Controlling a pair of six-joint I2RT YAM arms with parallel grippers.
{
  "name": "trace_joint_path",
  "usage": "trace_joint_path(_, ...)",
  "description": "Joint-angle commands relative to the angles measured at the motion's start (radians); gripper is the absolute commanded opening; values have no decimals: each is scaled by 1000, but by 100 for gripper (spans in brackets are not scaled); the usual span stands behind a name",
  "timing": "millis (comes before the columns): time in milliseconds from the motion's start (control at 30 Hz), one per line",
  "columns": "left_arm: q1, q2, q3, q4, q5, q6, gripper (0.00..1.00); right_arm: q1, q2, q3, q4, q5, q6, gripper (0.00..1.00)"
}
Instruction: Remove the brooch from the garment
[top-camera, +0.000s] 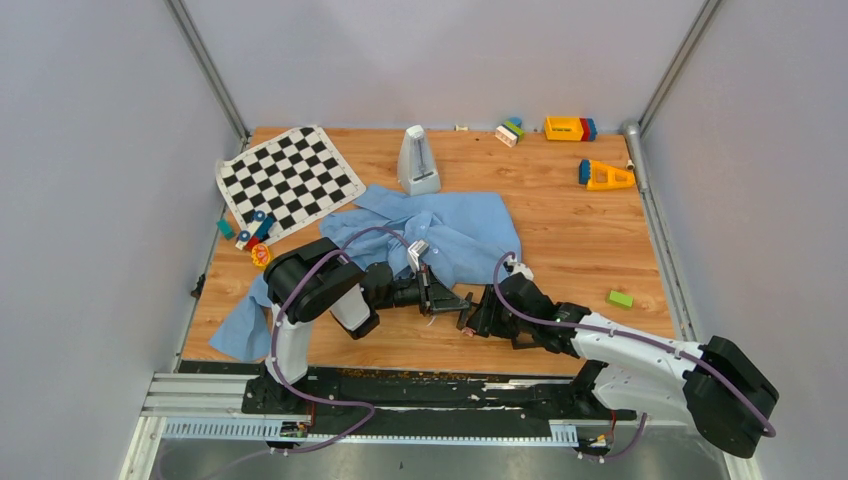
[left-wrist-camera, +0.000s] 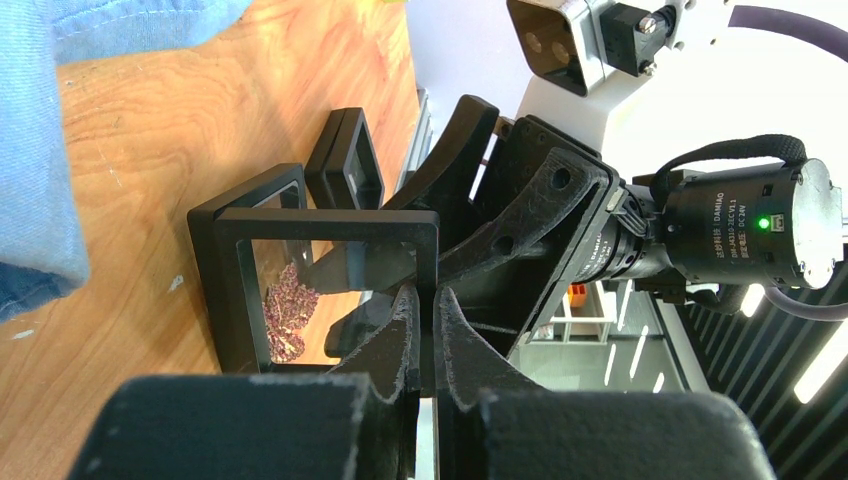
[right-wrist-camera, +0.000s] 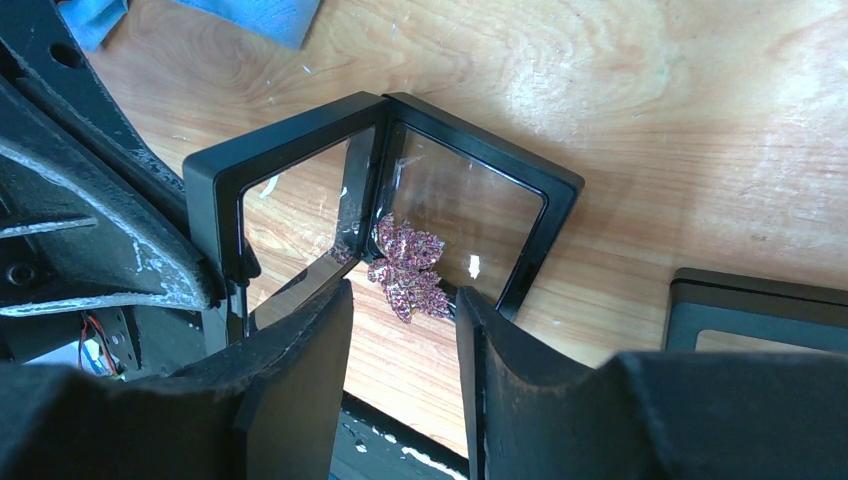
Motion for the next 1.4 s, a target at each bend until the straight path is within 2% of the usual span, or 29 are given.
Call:
trace_joint_path(0,-7,14,11,41,0,1,0,-4,-1,-4,30,3,2,44)
trace_joint_path(533,-14,15,11,43,-1,1,0,-22,31,-7,45,-55,20,35)
trace_joint_path(833,-7,19,13,43,-2,1,0,-38,41,-2,68,-83,34,22)
trace_joint_path(1067,-7,27,18,47,-1,0,0,-75,24,-7,82,-118,48,16)
trace_joint_path(1367,-7,25,19,48,0,-2,0,-109,61,-25,158,-221,55,5)
